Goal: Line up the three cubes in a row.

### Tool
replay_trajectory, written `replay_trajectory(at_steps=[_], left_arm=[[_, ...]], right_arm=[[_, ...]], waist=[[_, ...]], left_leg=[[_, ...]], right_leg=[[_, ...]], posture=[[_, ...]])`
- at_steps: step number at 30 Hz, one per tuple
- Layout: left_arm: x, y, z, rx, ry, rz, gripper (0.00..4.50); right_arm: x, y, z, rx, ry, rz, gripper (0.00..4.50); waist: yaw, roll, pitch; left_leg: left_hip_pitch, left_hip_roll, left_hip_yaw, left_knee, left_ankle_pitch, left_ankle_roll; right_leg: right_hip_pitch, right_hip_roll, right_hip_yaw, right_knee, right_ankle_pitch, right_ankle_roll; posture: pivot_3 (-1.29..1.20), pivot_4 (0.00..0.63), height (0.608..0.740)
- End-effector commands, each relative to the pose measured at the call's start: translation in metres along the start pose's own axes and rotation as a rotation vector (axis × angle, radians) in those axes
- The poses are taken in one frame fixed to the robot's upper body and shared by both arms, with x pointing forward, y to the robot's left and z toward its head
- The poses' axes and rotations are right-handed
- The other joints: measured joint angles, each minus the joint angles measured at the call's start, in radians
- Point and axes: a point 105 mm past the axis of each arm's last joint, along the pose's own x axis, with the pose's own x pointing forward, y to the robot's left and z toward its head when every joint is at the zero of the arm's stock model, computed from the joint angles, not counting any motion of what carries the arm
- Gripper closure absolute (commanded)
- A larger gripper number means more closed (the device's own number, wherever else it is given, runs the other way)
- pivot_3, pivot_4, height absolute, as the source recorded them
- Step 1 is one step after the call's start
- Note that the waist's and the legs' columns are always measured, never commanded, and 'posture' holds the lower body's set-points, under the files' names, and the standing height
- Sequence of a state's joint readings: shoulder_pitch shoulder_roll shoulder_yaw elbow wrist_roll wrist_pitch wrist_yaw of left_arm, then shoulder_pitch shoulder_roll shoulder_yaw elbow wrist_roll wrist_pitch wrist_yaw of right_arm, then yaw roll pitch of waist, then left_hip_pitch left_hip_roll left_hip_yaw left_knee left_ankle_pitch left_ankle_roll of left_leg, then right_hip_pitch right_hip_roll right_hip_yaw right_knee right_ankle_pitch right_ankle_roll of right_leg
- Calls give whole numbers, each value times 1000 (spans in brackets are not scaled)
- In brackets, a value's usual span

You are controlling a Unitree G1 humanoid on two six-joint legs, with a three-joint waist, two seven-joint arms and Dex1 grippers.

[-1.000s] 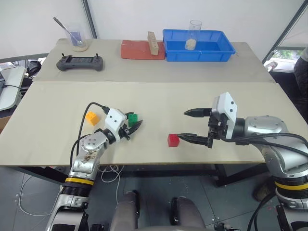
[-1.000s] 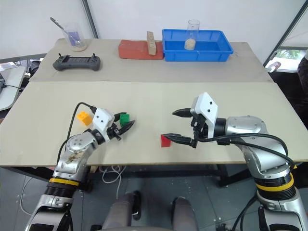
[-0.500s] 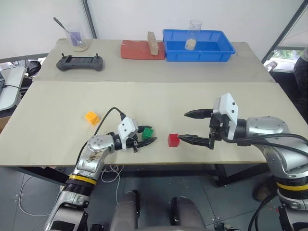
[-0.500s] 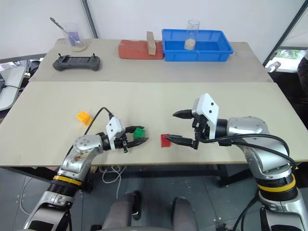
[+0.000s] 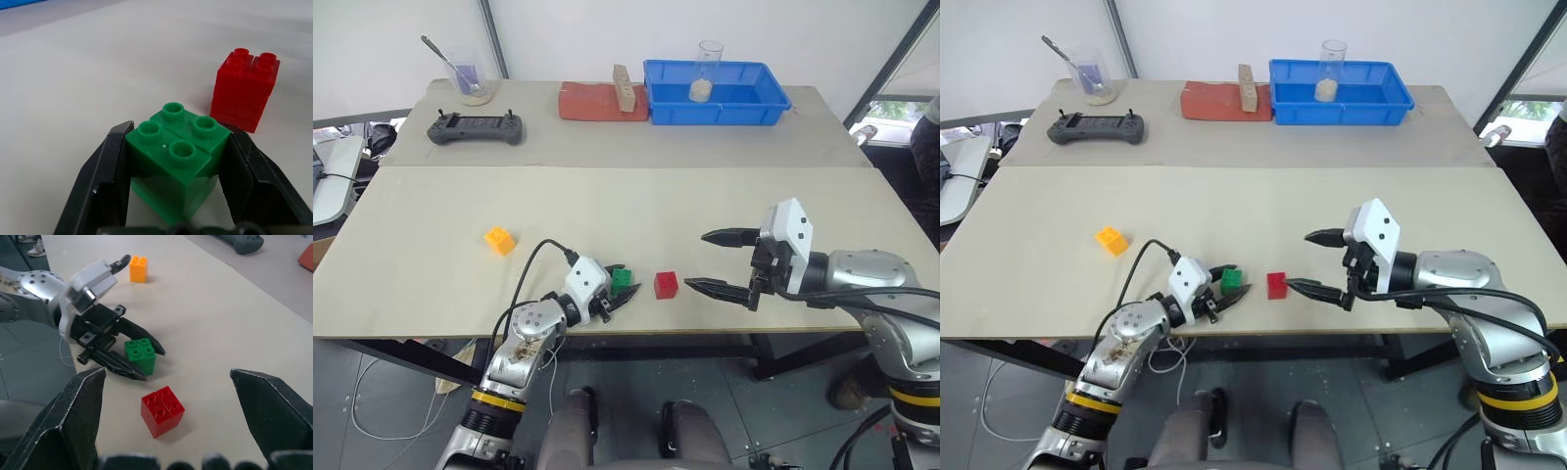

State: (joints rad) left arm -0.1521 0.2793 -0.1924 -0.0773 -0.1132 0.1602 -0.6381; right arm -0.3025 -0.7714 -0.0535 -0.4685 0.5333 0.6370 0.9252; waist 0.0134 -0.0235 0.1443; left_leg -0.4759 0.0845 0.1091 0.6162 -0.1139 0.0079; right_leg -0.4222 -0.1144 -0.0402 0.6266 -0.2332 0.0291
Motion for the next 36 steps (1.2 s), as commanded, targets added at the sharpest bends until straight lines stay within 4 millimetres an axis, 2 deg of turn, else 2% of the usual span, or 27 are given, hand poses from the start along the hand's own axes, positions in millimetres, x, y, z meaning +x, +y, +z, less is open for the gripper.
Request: replay_trajectory(at_steps=[1,17,18,20,22,28,32,36], left_arm=[[-2,-2,12,28,-25,24,2521],[-3,-5,11,5,-19,58,2521],[-4,-5,11,-3,-18,54,1721],[-4,-6,10,-13,-18,47,1103],[-6,-7,10,-21,-17,42,102],[-19,-8,7,-44,-7,14,40],[-39,-7,4,-52,9,5,40],[-67,-5,5,-74,22,14,40]], right_arm=[[-6,0,12,-45,-25,-19,0],[-6,2,11,-35,-27,-14,0],[-5,2,12,-36,-27,-11,0],[-4,3,12,-36,-28,-7,0],[-4,3,12,-38,-29,-3,0],[-3,1,12,-42,-30,2,0],[-2,0,11,-44,-32,8,0],[-1,-2,10,-44,-38,13,0]], waist=[[1,0,0],[1,0,0],[1,0,0],[1,0,0],[1,0,0],[0,0,0],[-1,0,0],[-3,0,0]], left_leg=[[0,0,0,0,0,0],[0,0,0,0,0,0],[0,0,0,0,0,0],[0,0,0,0,0,0],[0,0,0,0,0,0],[0,0,0,0,0,0],[0,0,0,0,0,0],[0,1,0,0,0,0]], right_leg=[[0,0,0,0,0,0],[0,0,0,0,-1,1],[0,0,0,0,-1,1],[0,0,0,0,-1,1],[0,0,0,0,-1,1],[0,0,0,0,-1,1],[-1,0,0,0,-1,0],[-2,0,0,0,-2,1]], posture=[[0,150,740],[0,150,740],[0,150,740],[0,150,740],[0,150,740],[0,150,740],[0,150,740],[0,150,740]])
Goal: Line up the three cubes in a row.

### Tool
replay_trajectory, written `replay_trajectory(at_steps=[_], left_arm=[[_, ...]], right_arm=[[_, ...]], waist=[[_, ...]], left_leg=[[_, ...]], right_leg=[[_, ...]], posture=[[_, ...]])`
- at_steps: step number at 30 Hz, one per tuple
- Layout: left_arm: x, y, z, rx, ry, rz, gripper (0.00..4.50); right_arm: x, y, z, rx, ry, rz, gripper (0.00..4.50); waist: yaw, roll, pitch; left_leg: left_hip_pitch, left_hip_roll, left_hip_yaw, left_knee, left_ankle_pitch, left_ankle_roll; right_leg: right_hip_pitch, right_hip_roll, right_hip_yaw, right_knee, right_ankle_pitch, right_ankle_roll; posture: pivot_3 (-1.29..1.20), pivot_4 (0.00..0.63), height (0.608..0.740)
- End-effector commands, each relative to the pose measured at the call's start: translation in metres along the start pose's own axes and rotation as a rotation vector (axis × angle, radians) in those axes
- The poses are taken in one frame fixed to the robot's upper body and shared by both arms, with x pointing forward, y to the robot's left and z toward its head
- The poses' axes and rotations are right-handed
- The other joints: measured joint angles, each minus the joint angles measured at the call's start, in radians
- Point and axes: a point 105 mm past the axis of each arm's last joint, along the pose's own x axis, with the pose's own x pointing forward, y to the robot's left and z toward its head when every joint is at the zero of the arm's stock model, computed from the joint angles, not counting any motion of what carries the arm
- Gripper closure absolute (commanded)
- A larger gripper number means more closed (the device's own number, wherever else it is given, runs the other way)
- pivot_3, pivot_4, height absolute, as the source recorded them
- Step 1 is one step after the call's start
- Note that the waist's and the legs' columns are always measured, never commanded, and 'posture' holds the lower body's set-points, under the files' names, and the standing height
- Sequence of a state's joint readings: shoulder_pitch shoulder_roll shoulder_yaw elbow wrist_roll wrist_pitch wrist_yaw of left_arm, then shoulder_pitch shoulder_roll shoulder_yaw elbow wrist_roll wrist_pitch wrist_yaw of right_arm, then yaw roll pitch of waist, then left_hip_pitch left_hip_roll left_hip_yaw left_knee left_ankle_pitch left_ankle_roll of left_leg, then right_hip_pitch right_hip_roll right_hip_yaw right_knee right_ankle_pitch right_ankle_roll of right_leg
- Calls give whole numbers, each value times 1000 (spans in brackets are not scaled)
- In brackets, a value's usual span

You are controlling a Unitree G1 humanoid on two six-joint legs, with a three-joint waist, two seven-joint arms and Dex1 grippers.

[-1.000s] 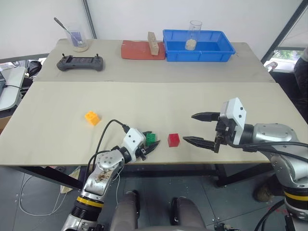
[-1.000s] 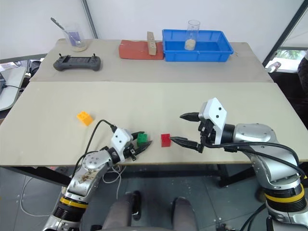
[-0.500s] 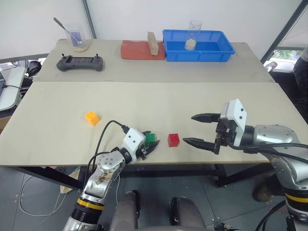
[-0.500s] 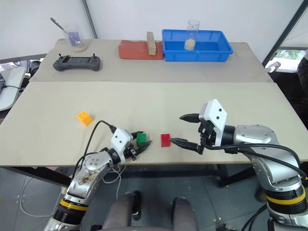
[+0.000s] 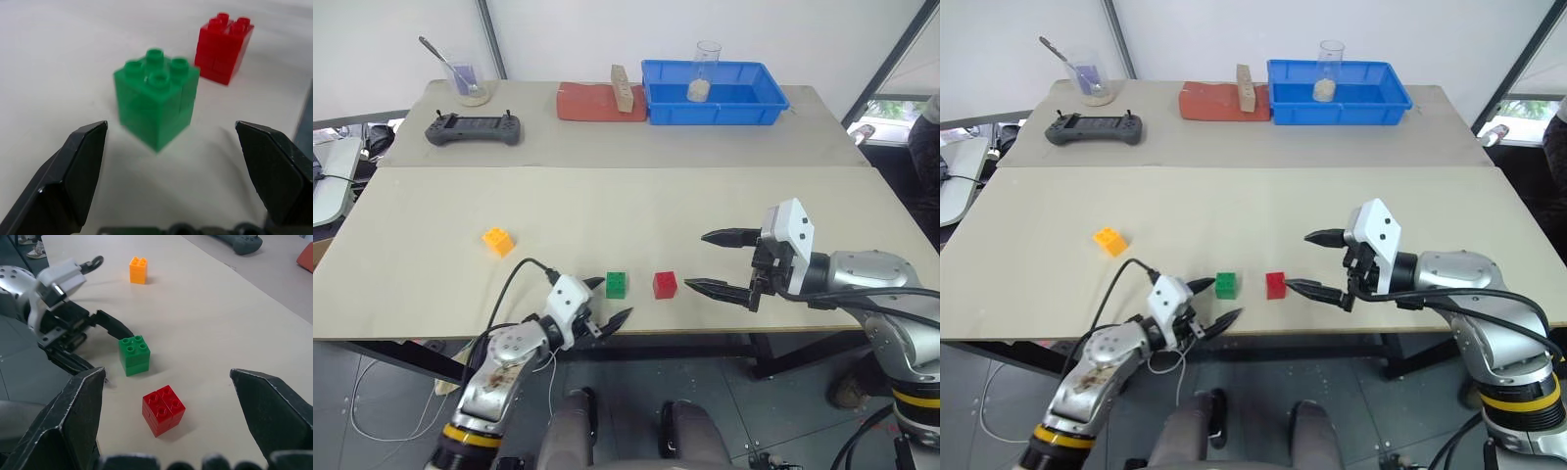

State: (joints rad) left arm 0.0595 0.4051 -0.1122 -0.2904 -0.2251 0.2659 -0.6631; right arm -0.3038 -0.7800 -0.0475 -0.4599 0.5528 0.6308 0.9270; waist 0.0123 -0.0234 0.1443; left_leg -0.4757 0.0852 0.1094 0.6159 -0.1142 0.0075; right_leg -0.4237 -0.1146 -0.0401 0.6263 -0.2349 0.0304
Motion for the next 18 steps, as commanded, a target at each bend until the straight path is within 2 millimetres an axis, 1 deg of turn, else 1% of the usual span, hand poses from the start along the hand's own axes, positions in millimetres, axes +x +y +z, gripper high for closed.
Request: replay_trajectory(at_steps=[1,2,4,5,6,9,10,13,16,18], left_arm=[[-24,0,18,-1,-58,-4,40],[-31,1,19,-7,-58,6,40],[-47,16,18,6,-49,85,40],[-52,21,18,12,-45,115,40],[-58,32,19,25,-46,174,40],[-75,80,26,46,-81,440,40],[-78,93,25,39,-87,519,40],[-80,116,21,22,-92,668,40],[-78,128,18,3,-104,751,40],[-75,132,16,-8,-118,771,40]], right_arm=[[0,-3,11,-54,-35,2,0],[0,-3,11,-56,-37,5,0],[2,-3,12,-59,-43,13,0],[2,-3,12,-60,-45,15,0],[3,-4,13,-64,-48,17,0],[8,-5,22,-77,-74,37,0],[10,-5,26,-82,-82,48,0],[16,-3,34,-92,-101,74,0],[19,-1,40,-99,-114,92,0],[21,1,43,-104,-120,101,0]], waist=[[-1,0,0],[-1,0,0],[-1,0,0],[0,0,0],[2,0,0],[6,0,0],[6,0,0],[5,0,0],[4,0,0],[4,-1,0]], left_leg=[[0,0,0,0,0,0],[0,0,0,0,0,0],[1,0,0,-1,0,0],[1,0,0,-1,0,0],[1,0,1,-1,0,0],[1,0,1,-1,0,0],[1,0,1,-1,0,0],[1,0,1,-1,0,0],[1,-1,1,-1,0,0],[0,-1,1,-1,0,0]], right_leg=[[0,0,0,0,0,0],[0,0,0,0,-1,0],[-2,0,0,-1,-1,1],[-3,-1,0,-1,-2,2],[-3,-1,0,-1,-2,3],[-3,-2,-1,-1,-2,3],[-3,-2,-1,-1,-2,4],[-2,-2,-1,-1,-2,3],[-1,-2,-1,-1,1,-2],[0,-2,-1,-1,2,-2]], posture=[[0,150,740],[0,150,740],[0,150,740],[0,150,740],[0,150,740],[0,150,740],[0,150,740],[0,150,740],[0,150,740],[0,150,740]])
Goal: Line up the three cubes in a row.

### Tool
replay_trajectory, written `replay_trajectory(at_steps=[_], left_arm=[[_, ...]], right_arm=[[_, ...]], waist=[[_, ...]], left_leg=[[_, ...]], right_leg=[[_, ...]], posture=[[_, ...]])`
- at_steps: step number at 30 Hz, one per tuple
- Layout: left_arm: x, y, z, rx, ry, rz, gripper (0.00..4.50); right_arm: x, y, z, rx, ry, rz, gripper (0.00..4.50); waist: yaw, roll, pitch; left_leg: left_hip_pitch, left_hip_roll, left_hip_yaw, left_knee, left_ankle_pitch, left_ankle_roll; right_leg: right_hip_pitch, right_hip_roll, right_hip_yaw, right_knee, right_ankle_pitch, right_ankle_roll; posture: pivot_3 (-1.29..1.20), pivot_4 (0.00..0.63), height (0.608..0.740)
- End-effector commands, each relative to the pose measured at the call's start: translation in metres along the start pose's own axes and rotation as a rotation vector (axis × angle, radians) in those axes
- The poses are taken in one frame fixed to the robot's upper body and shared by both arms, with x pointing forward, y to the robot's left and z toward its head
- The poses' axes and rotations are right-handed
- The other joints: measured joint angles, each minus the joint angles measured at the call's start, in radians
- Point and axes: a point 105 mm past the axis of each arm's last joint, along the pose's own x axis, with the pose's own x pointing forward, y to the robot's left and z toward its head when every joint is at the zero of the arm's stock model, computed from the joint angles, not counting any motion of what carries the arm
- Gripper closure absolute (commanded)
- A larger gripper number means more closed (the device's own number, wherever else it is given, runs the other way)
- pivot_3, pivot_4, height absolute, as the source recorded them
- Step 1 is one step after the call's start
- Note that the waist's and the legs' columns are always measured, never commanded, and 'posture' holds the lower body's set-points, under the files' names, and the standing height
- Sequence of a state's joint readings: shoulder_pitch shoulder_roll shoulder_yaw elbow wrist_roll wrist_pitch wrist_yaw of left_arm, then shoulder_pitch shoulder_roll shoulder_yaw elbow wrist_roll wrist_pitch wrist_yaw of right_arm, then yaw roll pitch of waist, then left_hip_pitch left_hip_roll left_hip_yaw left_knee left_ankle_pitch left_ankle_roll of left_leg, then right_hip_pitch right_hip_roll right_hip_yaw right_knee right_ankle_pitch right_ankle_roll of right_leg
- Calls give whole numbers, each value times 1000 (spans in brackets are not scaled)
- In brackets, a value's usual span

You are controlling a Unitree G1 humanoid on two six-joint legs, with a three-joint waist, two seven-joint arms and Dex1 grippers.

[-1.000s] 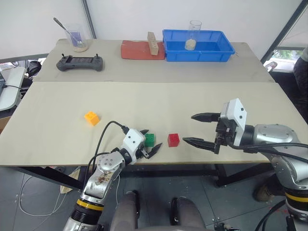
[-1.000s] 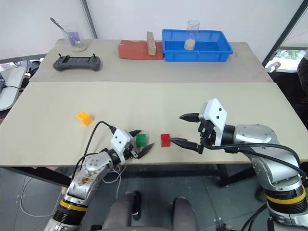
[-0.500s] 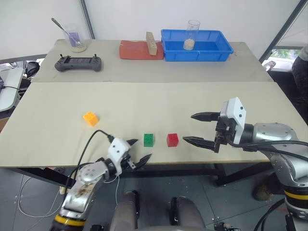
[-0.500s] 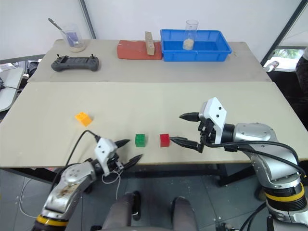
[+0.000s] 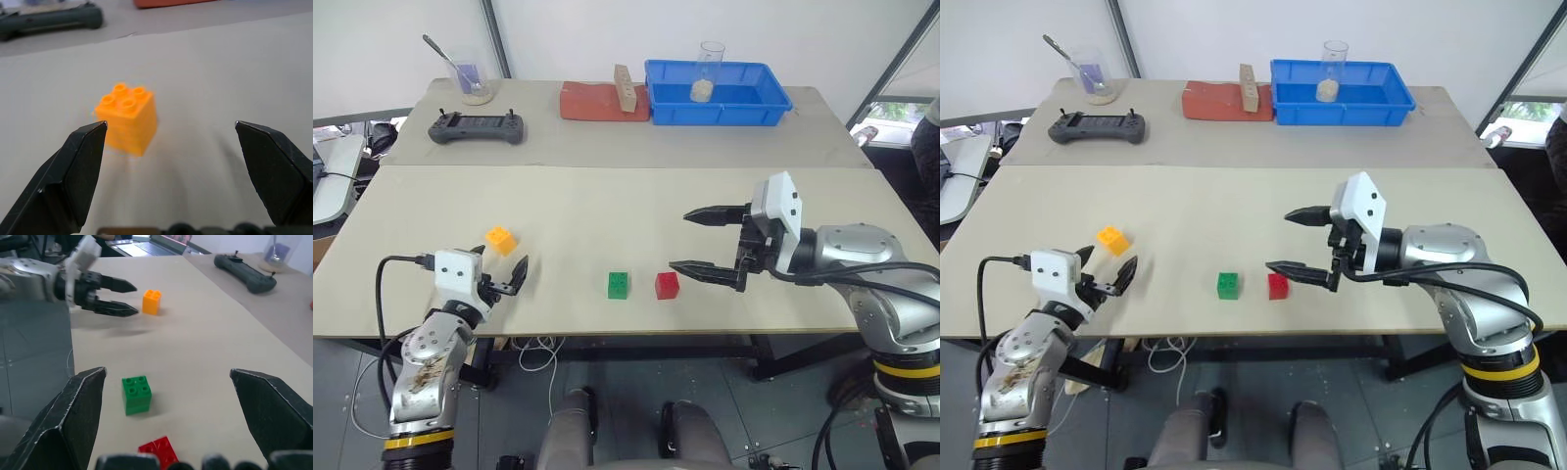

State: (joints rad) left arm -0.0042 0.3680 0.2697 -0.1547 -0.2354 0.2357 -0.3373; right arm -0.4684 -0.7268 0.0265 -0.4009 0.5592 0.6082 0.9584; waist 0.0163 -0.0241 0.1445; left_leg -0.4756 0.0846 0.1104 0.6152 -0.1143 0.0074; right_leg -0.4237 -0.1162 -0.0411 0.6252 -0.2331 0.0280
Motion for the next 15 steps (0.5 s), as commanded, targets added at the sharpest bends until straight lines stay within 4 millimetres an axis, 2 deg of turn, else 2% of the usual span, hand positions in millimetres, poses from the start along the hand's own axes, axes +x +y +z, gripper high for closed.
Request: replay_trajectory(at_steps=[1,7,15], left_arm=[[8,8,7,6,-56,60,40],[16,19,9,30,-73,66,40],[31,42,11,52,-24,-70,40]], right_arm=[[3,3,15,-35,-33,20,0],[4,4,20,-39,-31,28,0],[3,1,22,-42,-26,17,0]], waist=[[1,0,0],[-2,0,0],[-2,0,0]], left_leg=[[-1,0,0,0,0,0],[0,0,0,0,0,0],[0,1,0,0,0,0]], right_leg=[[0,0,0,0,0,0],[0,0,0,1,0,0],[-2,1,-1,1,0,-1]], posture=[[0,150,740],[0,150,740],[0,150,740]])
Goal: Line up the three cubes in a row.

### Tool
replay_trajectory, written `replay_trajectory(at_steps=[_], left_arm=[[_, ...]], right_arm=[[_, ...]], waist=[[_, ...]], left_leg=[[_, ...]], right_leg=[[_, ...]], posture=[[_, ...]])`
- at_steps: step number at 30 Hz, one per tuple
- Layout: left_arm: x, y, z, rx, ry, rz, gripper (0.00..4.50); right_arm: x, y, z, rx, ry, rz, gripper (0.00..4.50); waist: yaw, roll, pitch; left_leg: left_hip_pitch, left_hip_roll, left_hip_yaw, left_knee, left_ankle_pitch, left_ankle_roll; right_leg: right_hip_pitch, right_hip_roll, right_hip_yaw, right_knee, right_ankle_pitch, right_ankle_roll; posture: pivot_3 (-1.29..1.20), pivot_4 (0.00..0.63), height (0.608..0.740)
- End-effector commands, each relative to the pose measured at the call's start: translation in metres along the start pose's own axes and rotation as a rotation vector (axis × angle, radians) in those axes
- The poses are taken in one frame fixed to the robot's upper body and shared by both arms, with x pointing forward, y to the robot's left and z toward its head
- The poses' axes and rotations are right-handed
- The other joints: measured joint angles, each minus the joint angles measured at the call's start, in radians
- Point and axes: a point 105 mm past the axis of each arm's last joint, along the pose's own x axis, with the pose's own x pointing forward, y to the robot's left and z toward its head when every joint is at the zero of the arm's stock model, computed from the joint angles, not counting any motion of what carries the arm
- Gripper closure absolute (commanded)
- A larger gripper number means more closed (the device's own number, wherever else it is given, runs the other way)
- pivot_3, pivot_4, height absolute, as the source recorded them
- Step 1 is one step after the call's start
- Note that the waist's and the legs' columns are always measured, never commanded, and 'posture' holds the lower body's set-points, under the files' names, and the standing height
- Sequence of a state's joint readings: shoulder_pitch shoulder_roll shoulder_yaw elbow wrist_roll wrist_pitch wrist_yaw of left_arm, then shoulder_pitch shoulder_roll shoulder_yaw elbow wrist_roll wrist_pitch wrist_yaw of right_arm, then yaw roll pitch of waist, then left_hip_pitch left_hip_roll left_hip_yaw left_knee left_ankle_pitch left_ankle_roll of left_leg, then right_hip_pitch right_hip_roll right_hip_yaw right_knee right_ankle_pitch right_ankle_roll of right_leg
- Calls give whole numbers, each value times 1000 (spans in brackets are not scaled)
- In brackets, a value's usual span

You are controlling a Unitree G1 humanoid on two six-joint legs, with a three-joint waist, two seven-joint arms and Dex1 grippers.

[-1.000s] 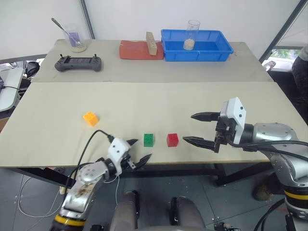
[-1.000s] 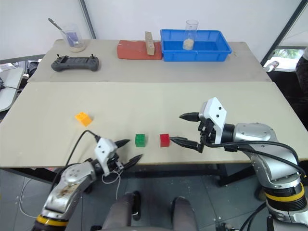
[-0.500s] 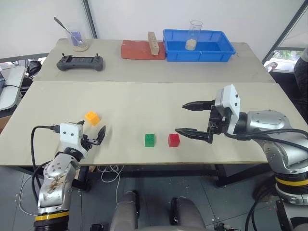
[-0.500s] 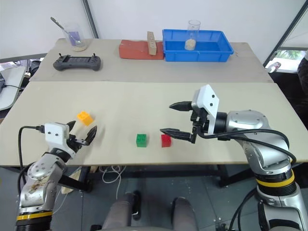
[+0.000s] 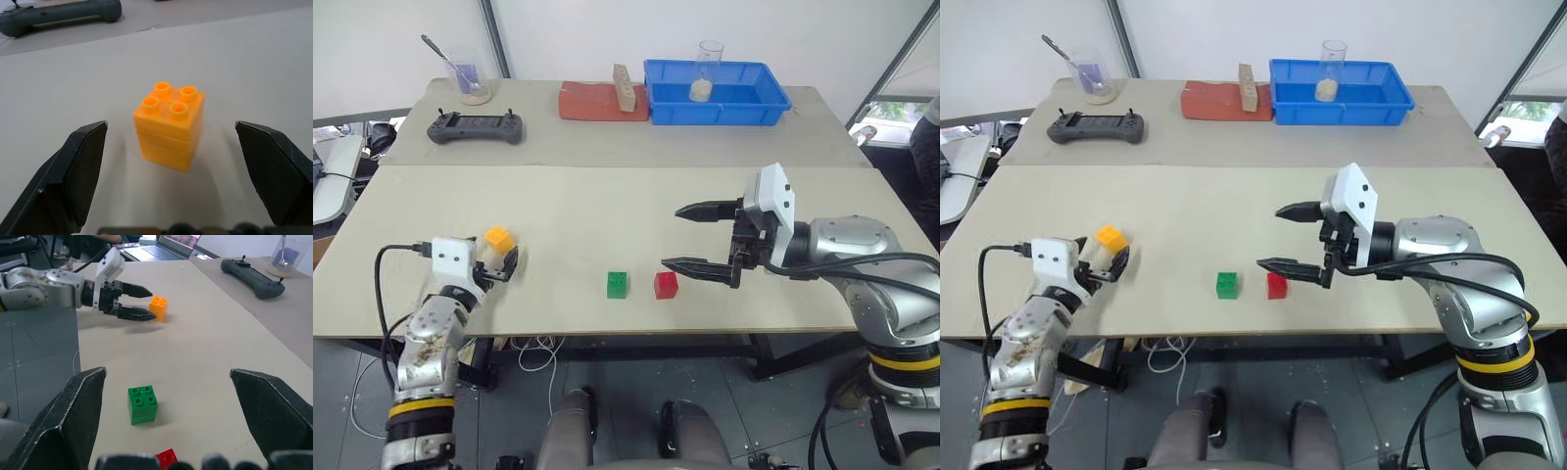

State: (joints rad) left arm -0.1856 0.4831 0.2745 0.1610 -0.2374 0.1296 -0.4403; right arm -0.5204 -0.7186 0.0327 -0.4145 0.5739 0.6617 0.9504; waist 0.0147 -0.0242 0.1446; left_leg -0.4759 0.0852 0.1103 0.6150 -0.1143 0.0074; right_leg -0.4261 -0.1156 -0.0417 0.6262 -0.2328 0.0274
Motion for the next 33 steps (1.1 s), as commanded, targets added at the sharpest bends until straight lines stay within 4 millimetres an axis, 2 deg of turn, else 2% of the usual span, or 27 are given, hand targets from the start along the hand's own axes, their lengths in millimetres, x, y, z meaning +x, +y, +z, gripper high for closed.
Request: replay_trajectory(at_steps=[1,4,5,7,12,18,22,25,30,33], left_arm=[[4,14,11,-3,-28,-73,40],[8,17,11,-5,-6,-166,40],[9,17,12,-3,-2,-198,280],[11,17,13,0,3,-243,907],[15,16,12,3,8,-276,3215],[17,13,13,2,1,-283,3217],[15,5,18,12,-11,-318,3217],[14,2,20,19,-14,-330,3217],[12,-12,29,39,-33,-404,3217],[5,-33,42,64,-50,-529,3217]], right_arm=[[-2,2,10,-36,-20,0,0],[-2,2,10,-32,-19,-2,0],[-3,3,10,-32,-21,-2,0],[-3,4,12,-31,-26,0,0],[-3,5,22,-33,-56,7,0],[-1,9,31,-40,-94,13,0],[-2,2,70,-55,-253,-31,0],[-2,4,84,-55,-295,-32,0],[1,10,84,-47,-296,-21,0],[-2,11,72,-44,-250,-26,0]], waist=[[0,0,0],[0,0,0],[0,0,0],[-1,0,0],[-1,0,0],[-2,0,0],[-3,0,0],[-2,0,0],[-2,0,0],[0,0,0]], left_leg=[[0,0,0,0,0,0],[0,0,0,0,0,0],[0,0,0,0,0,0],[0,0,0,0,0,0],[0,0,0,0,0,0],[0,0,0,0,0,0],[-1,0,0,0,0,0],[-1,1,0,-1,0,0],[-1,1,1,-1,0,0],[-1,1,1,-1,0,0]], right_leg=[[-1,0,0,0,0,0],[-1,0,0,0,0,0],[-1,0,0,0,0,0],[-1,0,0,0,0,0],[0,0,0,0,0,0],[1,0,0,0,0,0],[1,0,0,1,0,0],[1,0,0,1,0,0],[1,0,0,1,0,0],[2,0,0,1,0,0]], posture=[[0,150,740],[0,150,740],[0,150,740],[0,150,740],[0,150,740],[0,150,740],[0,150,740],[0,150,740],[0,150,740],[0,150,740]])
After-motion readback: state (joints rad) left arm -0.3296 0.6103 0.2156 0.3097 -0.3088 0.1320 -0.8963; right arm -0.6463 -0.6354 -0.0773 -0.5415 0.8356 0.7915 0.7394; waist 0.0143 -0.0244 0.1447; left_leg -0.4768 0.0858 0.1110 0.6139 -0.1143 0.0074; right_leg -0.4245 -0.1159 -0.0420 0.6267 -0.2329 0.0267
